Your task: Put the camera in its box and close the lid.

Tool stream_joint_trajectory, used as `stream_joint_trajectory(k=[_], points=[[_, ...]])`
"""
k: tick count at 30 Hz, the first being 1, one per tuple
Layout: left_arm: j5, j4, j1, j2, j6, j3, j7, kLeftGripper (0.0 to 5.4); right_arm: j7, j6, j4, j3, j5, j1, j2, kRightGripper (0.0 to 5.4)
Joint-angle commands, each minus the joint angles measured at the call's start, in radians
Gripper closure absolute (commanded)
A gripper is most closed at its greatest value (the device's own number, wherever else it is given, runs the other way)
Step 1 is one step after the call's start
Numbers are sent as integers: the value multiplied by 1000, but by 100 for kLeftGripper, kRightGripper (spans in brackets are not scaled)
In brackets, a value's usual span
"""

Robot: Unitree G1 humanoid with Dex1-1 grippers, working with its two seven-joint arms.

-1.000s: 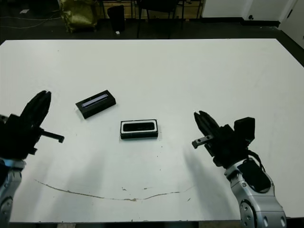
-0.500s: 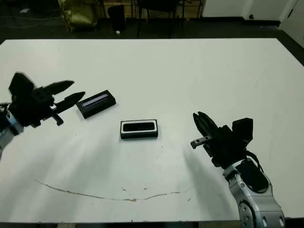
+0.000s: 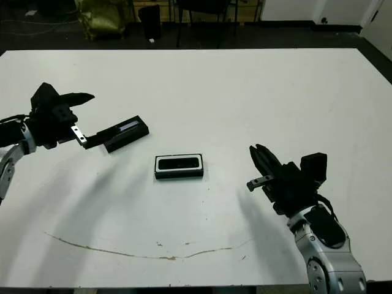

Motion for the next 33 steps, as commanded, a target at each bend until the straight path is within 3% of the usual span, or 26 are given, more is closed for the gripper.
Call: stream_joint_trajectory(k=[1, 6, 13, 21, 33], points=[[-23, 63, -16, -23, 67, 8, -23, 1, -7, 9, 14, 7, -3, 2, -14, 540], [-54, 114, -40, -40, 144, 27, -42, 1, 0, -13, 38, 13, 1, 0, -6, 540], [-13, 253, -123, -48, 146, -5, -73, 1, 7, -44, 64, 23, -5, 4, -9, 540], [118, 460, -251, -63, 26, -83, -101, 1, 12, -59, 78, 22, 8, 15, -11, 540], [220, 641, -295, -96, -213, -117, -125, 1, -10, -32, 52, 8, 18, 30, -19, 540]])
